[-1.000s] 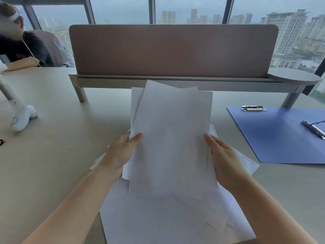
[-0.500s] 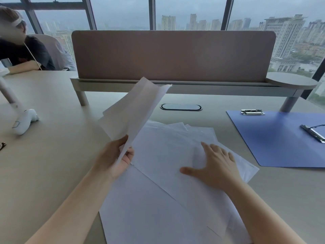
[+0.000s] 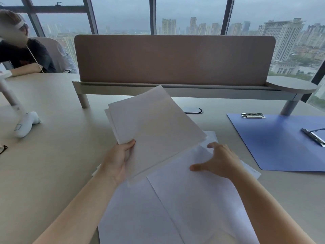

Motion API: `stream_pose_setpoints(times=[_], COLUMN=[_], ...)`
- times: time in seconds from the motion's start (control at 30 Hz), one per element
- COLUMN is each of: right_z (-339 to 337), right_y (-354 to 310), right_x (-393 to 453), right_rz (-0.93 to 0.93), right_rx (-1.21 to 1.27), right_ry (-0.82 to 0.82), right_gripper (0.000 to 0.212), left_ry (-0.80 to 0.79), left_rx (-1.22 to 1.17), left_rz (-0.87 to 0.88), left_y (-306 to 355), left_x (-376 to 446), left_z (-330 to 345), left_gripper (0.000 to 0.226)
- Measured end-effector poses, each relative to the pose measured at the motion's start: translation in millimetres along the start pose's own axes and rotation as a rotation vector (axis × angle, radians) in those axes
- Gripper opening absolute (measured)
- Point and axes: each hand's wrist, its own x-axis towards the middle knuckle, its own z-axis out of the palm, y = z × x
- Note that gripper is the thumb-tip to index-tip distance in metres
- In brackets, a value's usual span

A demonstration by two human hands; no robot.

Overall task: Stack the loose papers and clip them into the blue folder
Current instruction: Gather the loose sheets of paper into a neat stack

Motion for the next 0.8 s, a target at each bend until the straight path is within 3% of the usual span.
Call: stream_pose_setpoints(times=[0.07, 0.17, 0.2, 0.3, 0.47, 0.67, 0.8], right_z=[-2.0, -0.1, 0.8, -0.1, -9.1, -2.5, -2.1], right_y=[5.9, 9.8, 10.1, 12.3, 9.9, -0.1, -4.6], right_x=[3.2, 3.4, 2.3, -2.3, -17.5, -28.4, -35.4], right_rz=[0.004, -0.082, -0.101, -0.124, -0.107, -0.096, -0.086], right_rx=[0.085, 0.126, 0.163, 0.342, 0.787, 1.069, 1.171], right_ry=[0.009, 0.044, 0.048, 0.059, -0.049, -0.229, -0.292], right_gripper=[0.095, 0.036, 0.029, 0.038, 0.013, 0.019, 0.022], left_ry=[-0.002, 0.004, 0.005, 0.050, 0.179, 0.056, -0.024], left_rx=[0.007, 0.024, 0.038, 0.098, 0.186, 0.250, 0.352], left_rz=[0.012, 0.011, 0.012, 0.037, 0.117, 0.065, 0.119], left_y=[0.4, 0.1, 0.1, 0.0, 1.7, -0.5, -2.3], left_x=[0.9, 3.4, 3.5, 2.1, -1.2, -10.3, -13.0], left_z=[-0.3, -2.5, -2.7, -3.3, -2.0, 5.7, 6.2], left_gripper=[0.035, 0.038, 0.038, 0.033, 0.027, 0.025, 0.022])
